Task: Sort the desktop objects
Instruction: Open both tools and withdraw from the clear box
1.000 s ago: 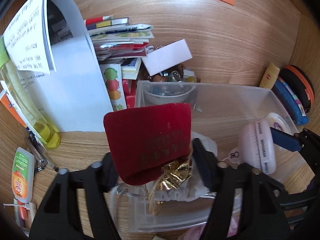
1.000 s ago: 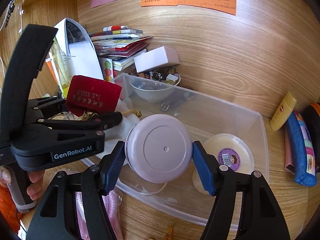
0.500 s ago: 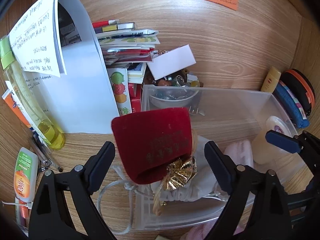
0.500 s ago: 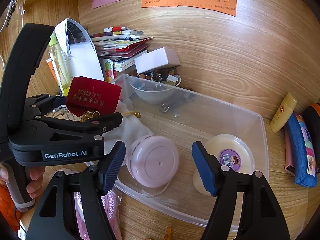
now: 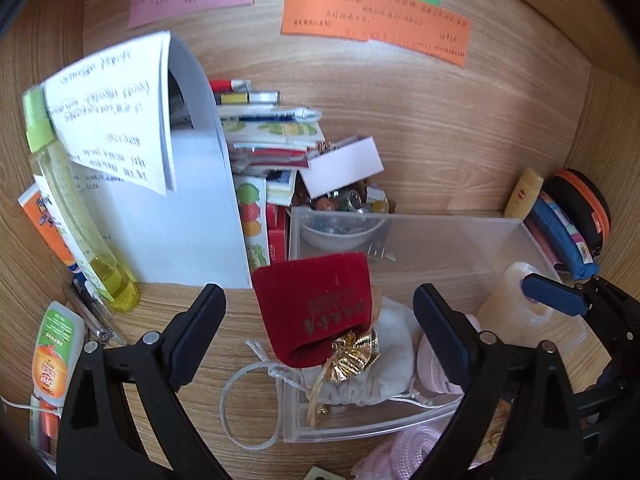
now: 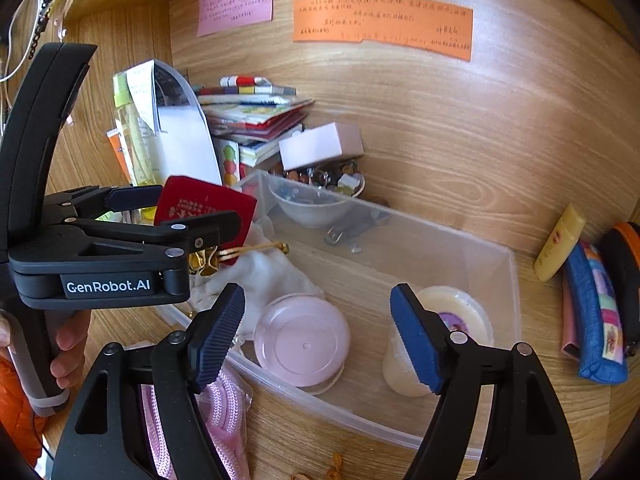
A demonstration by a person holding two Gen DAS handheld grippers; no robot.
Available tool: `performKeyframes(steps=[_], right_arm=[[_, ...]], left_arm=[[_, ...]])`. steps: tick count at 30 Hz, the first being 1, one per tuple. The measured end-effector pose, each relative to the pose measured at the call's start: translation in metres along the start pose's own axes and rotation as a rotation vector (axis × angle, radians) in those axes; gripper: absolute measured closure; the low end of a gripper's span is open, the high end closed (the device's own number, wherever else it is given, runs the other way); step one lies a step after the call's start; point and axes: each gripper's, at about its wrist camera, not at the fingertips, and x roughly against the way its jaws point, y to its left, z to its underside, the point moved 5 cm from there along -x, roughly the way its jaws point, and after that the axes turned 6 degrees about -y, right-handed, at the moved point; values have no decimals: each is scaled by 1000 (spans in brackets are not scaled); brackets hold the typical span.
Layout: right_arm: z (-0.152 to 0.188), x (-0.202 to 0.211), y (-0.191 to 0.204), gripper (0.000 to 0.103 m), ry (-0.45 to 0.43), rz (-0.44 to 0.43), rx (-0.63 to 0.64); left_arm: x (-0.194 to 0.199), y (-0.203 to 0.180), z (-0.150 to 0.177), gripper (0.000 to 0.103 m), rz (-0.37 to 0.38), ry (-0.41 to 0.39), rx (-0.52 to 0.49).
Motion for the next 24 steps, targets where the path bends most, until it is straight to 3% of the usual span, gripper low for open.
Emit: performKeyframes(steps=[3, 11, 17, 24], right_arm=[[-5, 8, -2, 23, -22, -1, 6], [-12, 39, -9, 17, -63, 35, 10], [4, 61, -19, 16, -65, 97, 16], [30, 93, -25, 15, -67, 121, 7]], left_arm=[[6, 0, -4, 7, 3, -20, 5], [31, 1, -9, 6, 7, -54, 19], [63, 4, -5, 4, -31, -97, 1], [96, -4, 16, 4, -19, -102, -44]])
